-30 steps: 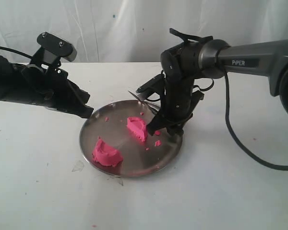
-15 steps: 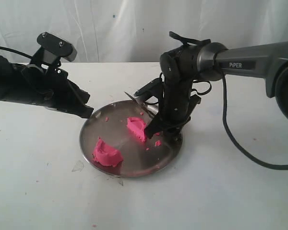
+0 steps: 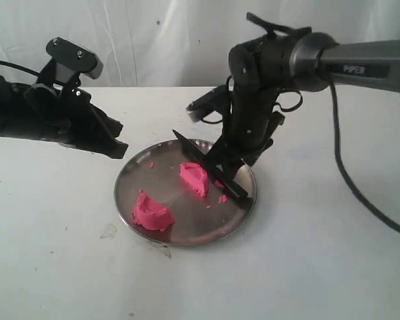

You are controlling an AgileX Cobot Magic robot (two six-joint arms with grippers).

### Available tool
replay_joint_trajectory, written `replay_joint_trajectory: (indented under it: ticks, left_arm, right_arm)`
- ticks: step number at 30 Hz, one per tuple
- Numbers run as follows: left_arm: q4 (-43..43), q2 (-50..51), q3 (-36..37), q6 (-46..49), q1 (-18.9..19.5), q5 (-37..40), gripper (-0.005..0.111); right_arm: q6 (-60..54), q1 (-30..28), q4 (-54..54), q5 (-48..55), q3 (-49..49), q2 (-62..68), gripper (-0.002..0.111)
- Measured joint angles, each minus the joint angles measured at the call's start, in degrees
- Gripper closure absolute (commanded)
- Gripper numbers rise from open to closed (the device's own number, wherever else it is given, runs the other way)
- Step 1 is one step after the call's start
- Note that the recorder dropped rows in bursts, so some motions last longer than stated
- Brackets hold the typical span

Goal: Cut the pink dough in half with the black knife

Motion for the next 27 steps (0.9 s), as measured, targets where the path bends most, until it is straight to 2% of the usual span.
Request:
replay_joint_trajectory:
  ticks: [2,4,7,8,12,15,17,18,21,27]
  left_arm:
    - [0.3,-1.6,-0.1,0.0,0.3,0.0,0.107]
    - [0.7,-3.2,-0.1,-0.2,1.8,1.0,0.107]
    - [1.3,-5.2,-0.1,-4.0,6.9,3.3,0.107]
    - [1.7,-5.7,-0.1,-5.5,8.7,4.1,0.107]
    - [7.9,-8.0,-0.1,-13.3,18.0,9.5,0.107]
    - [19.0,-10.0,0.0,-24.0,23.9,15.3,0.107]
    - [26.2,-11.7,0.7,-32.0,26.0,16.4,0.107]
    - [29.5,-13.3,1.8,-36.6,26.6,16.4,0.107]
    - [34.4,-18.7,5.6,-42.3,27.1,13.9,0.107]
    - [35.7,-34.6,16.8,-44.6,27.1,3.5,0.107]
  right_arm:
    - [0.2,-0.4,0.0,0.0,0.0,-3.0,0.069]
    - [1.0,-1.6,0.0,0.1,0.0,-5.6,0.083]
    - [3.1,-5.5,0.3,0.7,0.0,-8.3,0.105]
    - [3.6,-7.3,0.4,1.2,0.0,-9.1,0.108]
    - [4.3,-13.9,2.4,0.8,1.8,-12.8,0.108]
    - [4.5,-18.1,4.8,-3.6,5.3,-16.9,0.108]
    - [4.5,-19.7,5.8,-8.5,8.6,-20.2,0.108]
    - [4.5,-20.2,6.1,-11.9,10.8,-22.3,0.108]
    - [4.5,-20.7,6.4,-23.8,19.4,-29.7,0.108]
    - [5.3,-20.7,6.8,-47.8,39.5,-48.9,0.108]
